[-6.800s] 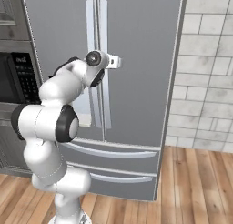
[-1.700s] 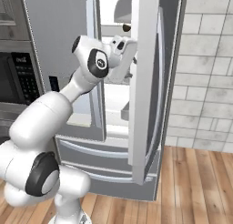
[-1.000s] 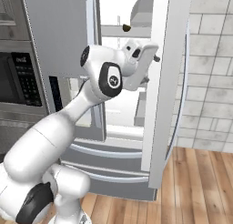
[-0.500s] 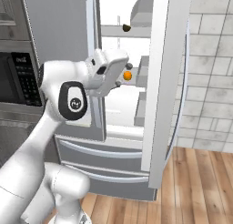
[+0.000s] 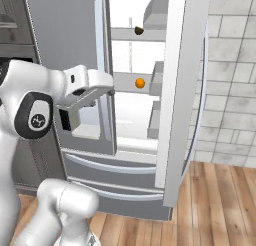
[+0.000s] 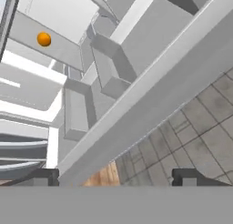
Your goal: Retrieve the kiwi and orange from the fridge and place them into the bowl on the dining table.
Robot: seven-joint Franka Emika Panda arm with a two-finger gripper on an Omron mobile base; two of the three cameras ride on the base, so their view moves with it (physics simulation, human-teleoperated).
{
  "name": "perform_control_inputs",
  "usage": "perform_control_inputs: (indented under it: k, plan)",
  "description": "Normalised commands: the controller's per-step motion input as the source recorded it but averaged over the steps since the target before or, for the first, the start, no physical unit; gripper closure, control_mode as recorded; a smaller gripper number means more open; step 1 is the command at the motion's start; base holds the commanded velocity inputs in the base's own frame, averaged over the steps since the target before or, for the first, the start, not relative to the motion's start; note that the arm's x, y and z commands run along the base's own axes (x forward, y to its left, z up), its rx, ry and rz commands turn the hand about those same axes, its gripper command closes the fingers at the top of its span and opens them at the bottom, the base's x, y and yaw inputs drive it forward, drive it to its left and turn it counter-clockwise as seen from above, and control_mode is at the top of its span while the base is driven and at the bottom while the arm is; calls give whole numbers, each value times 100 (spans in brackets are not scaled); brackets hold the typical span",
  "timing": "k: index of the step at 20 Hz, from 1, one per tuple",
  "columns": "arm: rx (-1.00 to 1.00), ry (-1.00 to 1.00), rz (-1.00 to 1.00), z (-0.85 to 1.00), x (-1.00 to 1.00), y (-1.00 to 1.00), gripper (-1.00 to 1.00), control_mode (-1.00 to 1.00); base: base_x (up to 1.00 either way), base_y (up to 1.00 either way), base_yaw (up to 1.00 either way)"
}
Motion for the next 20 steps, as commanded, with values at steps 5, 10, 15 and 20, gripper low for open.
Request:
perform_control_inputs:
  k: [5, 10, 15, 20]
  plan:
    - [39, 0, 4, -20, -17, 57, -100, -100, 0, 0, 0]
    - [43, -1, 17, -36, 7, 38, -100, -100, 0, 0, 0]
    - [42, -19, 22, -36, 30, 28, -100, -100, 0, 0, 0]
    - [22, -36, 14, -8, 30, 38, -100, -100, 0, 0, 0]
